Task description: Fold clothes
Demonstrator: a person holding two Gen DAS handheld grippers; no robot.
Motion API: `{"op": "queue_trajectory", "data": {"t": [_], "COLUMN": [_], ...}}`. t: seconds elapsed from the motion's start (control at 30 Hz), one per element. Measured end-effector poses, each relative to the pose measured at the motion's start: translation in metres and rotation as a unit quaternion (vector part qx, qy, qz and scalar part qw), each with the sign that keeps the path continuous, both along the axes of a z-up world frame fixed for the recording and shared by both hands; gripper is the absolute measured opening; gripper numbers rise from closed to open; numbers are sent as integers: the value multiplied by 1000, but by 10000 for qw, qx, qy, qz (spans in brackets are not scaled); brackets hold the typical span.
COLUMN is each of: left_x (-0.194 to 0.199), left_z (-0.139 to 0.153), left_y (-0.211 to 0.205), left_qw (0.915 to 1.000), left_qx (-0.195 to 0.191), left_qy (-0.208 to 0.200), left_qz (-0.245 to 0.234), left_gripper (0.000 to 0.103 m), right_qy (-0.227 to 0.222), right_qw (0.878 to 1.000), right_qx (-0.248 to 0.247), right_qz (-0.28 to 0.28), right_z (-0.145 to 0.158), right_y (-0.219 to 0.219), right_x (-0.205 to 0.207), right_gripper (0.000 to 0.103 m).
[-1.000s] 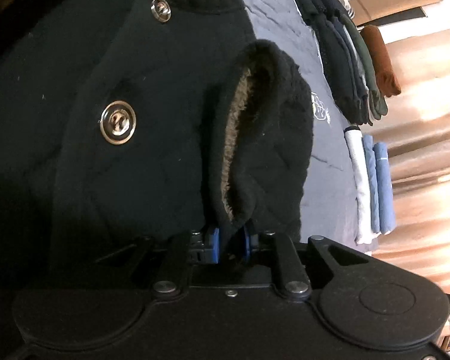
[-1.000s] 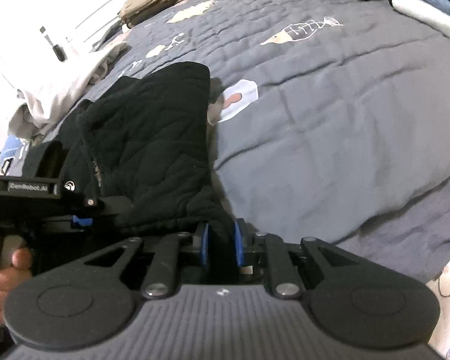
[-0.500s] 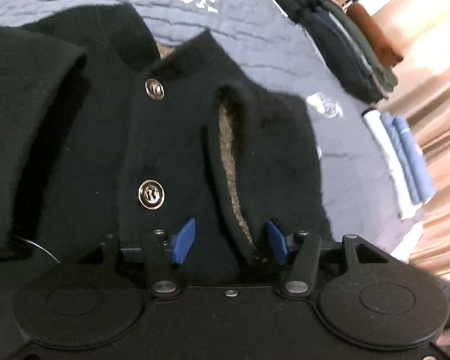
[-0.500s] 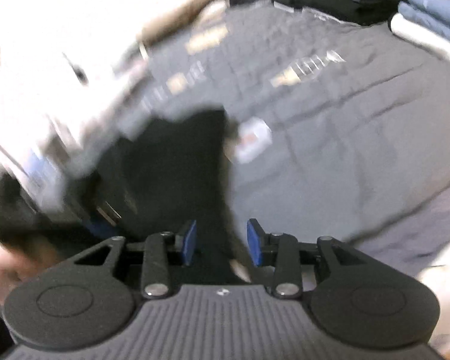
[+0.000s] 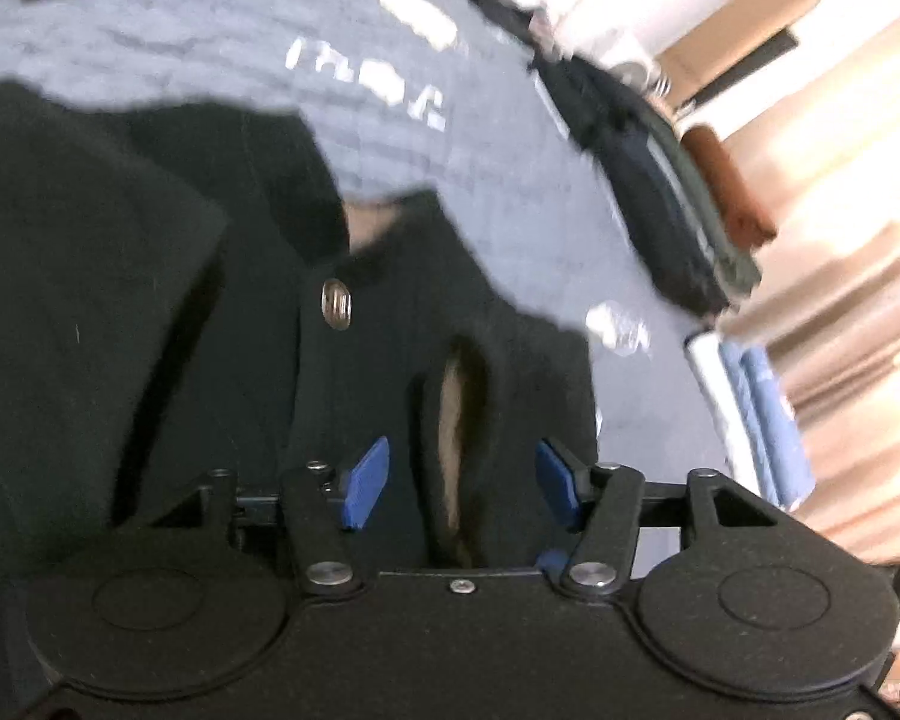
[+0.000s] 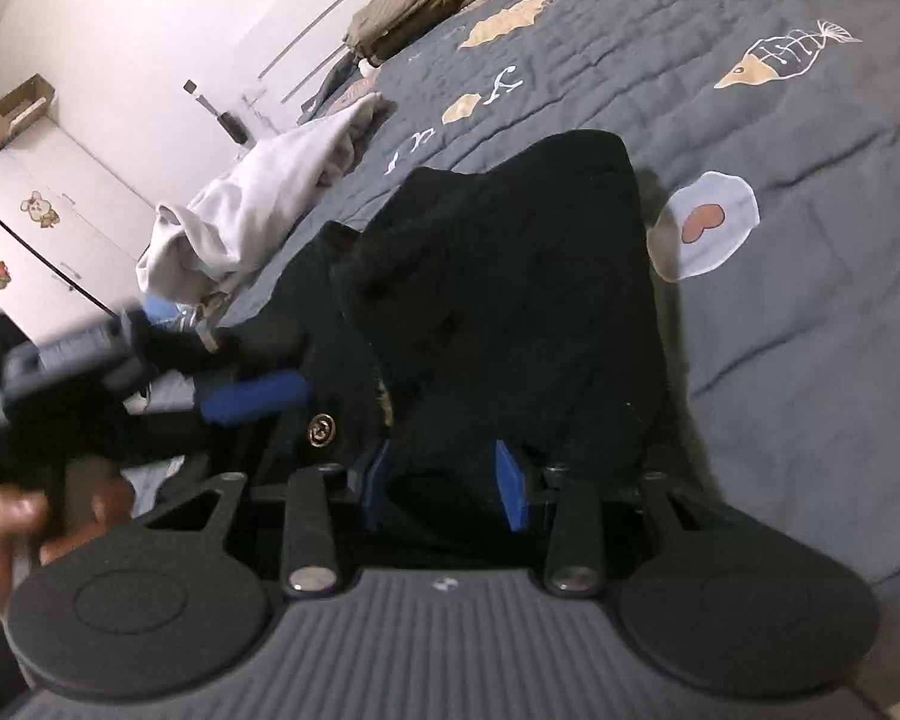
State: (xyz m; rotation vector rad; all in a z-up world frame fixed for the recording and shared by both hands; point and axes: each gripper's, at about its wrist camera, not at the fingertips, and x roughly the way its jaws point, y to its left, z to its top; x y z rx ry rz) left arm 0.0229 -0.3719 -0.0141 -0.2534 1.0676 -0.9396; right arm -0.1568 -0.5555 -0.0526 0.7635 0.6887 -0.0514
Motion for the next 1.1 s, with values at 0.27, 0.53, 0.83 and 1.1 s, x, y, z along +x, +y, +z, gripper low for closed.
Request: {"op": "queue_trajectory", "data": {"t": [0.27, 0.53, 0.83, 1.1], "left_x": [16, -2, 20, 34], "left_z": [-17, -6, -46, -25], "left_y": [-46, -61, -77, -50], "left_qw": [9989, 9844, 9935, 9981], "left_qx": [157, -833, 321, -174], "left_qy": [-417, -1109, -812, -187], "left_qz": [-119, -1086, -724, -568], "left_gripper": [57, 12, 24, 43], "right_qy": [-53, -106, 263, 202], "right_qw": [9983, 9842, 9671, 9698], "right_qx": [-543, -1674, -2418, -2313], "right_qz": [211, 564, 746, 745], "right_z": [5, 16, 6, 7], "right_y": [14, 37, 46, 44], "right_x": [-7, -12, -10, -15], "right_gripper": [38, 39, 44, 44]}}
